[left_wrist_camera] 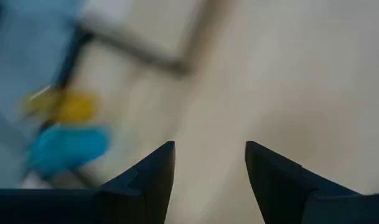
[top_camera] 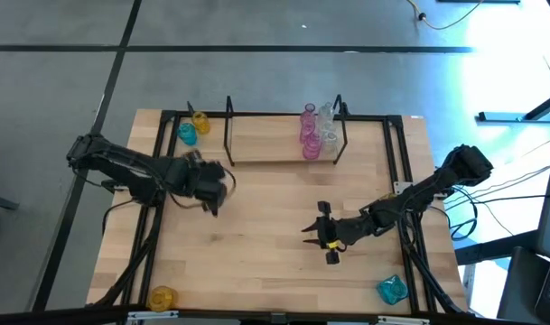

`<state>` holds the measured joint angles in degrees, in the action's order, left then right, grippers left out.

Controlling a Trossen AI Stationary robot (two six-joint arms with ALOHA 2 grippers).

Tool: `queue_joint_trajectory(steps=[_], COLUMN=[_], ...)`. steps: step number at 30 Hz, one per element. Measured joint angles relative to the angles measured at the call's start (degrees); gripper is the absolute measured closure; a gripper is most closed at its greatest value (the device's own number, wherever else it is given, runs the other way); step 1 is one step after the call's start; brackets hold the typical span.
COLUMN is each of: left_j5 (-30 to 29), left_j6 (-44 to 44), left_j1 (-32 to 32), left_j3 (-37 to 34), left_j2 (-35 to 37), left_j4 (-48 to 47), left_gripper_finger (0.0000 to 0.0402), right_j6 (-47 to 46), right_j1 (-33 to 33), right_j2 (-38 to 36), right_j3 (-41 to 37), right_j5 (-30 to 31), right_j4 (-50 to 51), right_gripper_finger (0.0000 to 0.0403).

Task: Sort vases onto shelf
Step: Put the top left blue vase to the left side of the top violet vase on the shelf

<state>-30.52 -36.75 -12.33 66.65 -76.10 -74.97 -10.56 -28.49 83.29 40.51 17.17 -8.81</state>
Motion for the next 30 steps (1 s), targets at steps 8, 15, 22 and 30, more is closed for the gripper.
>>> queue_joint_trajectory(steps=[8,15,22,30], left_j5=[-0.6,0.6,7.9,13.5], left_j6=[2.4,16.0,27.5,34.8], left_j1=[17.9,36.7,52.7,63.4], left_j3=[-2.0,-2.1,-2.1,-2.1], left_j2=[1.9,2.0,1.6,-1.7], left_j4=[-5.2,-1.6,5.8,11.1], left_gripper_finger=[0.0213,0.0213,0.0213,0.0213], right_j6=[-0.2,-0.1,2.4,4.8], right_j1=[0.0,0.0,0.0,0.0], right_j2=[0.0,0.0,0.0,0.0], right_j3=[0.0,0.0,0.0,0.0], right_j5=[0.7,1.7,2.9,3.4], right_j4=[-0.1,0.2,0.1,-0.1], right_gripper_finger=[0.0283,0.0283,0.0283,0.0283])
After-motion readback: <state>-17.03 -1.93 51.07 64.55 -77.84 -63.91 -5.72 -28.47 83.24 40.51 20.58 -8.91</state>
